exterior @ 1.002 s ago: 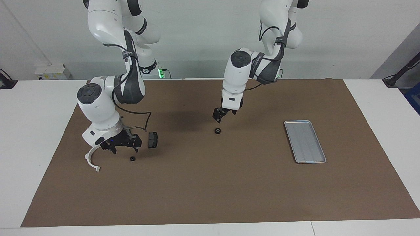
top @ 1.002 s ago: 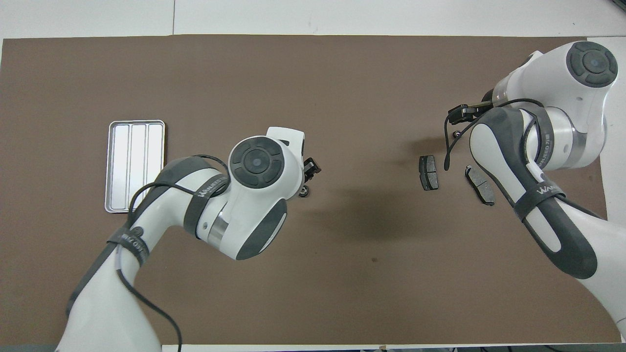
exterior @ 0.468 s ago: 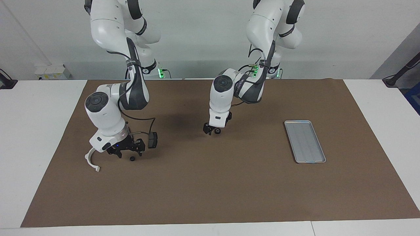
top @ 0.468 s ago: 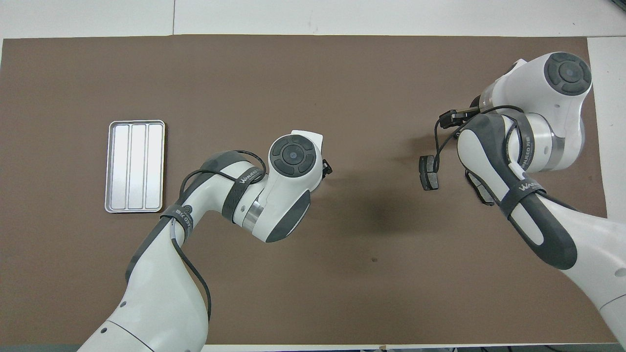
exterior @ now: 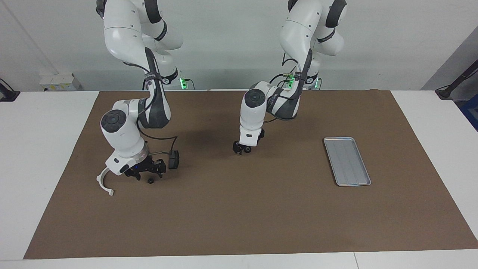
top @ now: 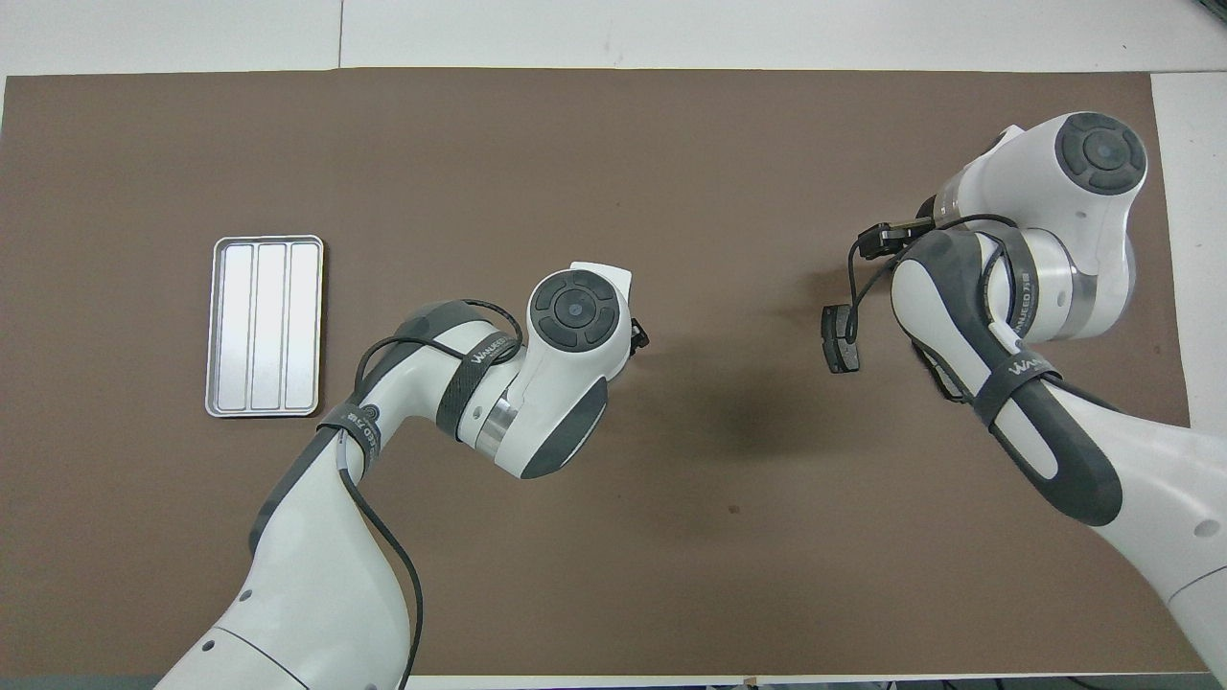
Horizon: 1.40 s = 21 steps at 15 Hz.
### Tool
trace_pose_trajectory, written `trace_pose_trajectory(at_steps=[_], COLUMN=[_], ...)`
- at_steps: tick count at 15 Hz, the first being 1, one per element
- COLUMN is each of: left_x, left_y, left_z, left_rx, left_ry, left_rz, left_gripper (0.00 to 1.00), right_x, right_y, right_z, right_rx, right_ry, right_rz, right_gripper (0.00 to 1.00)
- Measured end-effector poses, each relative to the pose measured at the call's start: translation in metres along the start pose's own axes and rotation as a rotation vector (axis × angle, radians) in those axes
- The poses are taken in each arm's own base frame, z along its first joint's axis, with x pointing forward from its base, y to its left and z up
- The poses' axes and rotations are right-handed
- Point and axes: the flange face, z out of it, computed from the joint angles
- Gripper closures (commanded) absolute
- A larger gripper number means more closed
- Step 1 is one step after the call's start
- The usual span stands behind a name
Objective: Pick bearing gear from pile to tray
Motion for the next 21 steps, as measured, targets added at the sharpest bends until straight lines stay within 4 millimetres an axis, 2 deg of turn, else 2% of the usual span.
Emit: trace_pose_trajectory(at_steps=[4,5,7,11,12,15,19,21], left_x=[0.0,0.0,0.0,-0.001,-0.001,-0.001,0.001,0.009], left_y=[-0.001,-0.001,-0.001,-0.002,-0.002,-0.004,-0.008,-0.01], left_z=[0.0,0.0,-0.001,-0.007,-0.009,-0.01,-0.012,-0.022], left_rx=[-0.003,-0.004,-0.005,-0.012,-0.011,-0.01,0.046,0.062], left_ry=[0.002,0.002,0.003,0.006,0.006,0.007,-0.014,-0.018], left_rz=[0.0,0.0,0.0,0.001,0.001,0.001,-0.005,-0.014], left_gripper=[0.14,0.2,0.39,0.93,1.0,1.0,1.0,1.0], right_x=[-0.006,-0.006,-0.007,-0.007,-0.007,-0.008,-0.006,-0.006], right_y=[0.008,0.008,0.008,0.008,0.008,0.008,0.008,0.007], right_z=[0.01,0.011,0.011,0.014,0.016,0.021,0.023,0.025], right_rx=[-0.001,-0.001,-0.001,-0.002,-0.002,-0.002,-0.002,-0.002], right_ry=[0.004,0.003,0.003,0.01,0.009,0.005,0.017,0.016], right_rz=[-0.016,-0.016,-0.016,-0.016,-0.016,-0.016,-0.016,-0.015], right_gripper=[0.08,0.08,0.08,0.08,0.08,0.09,0.21,0.23])
